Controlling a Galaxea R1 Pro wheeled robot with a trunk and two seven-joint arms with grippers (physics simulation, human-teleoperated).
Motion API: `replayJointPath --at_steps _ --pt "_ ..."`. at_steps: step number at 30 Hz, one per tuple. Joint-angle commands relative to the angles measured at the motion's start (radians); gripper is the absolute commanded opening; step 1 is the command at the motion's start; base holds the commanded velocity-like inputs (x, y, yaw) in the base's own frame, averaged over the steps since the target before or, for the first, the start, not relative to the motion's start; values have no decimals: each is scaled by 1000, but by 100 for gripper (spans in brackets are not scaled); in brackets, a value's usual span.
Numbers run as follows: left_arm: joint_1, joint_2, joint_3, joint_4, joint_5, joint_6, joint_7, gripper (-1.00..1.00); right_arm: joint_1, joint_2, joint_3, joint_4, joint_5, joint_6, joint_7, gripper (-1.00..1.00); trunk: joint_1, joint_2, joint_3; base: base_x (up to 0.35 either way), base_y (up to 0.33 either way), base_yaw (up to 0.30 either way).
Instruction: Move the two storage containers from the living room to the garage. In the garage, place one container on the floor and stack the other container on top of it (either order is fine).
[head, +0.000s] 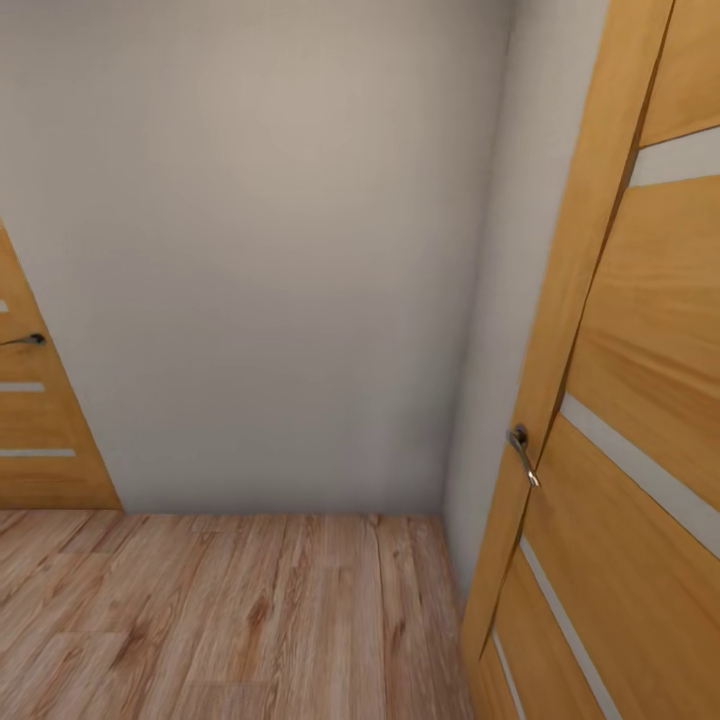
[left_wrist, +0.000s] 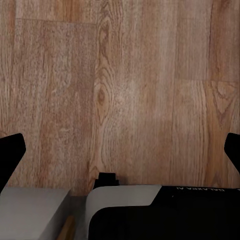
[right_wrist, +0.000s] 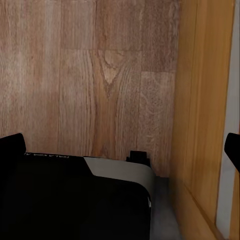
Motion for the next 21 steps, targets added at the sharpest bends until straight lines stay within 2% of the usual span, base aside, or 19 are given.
replayJointPath --at_steps 1,6,21 --pt "-2 0 1 5 5 -7 -5 100 -2 0 8 5 -8 -8 4 100 2 0 -1 277 0 0" --pt "-2 0 1 5 5 -8 -5 100 -2 0 8 4 -8 -8 4 100 2 0 -1 115 0 0" --pt "-2 0 2 5 5 -7 -5 100 -2 0 8 5 -8 -8 4 100 2 0 -1 12 0 0"
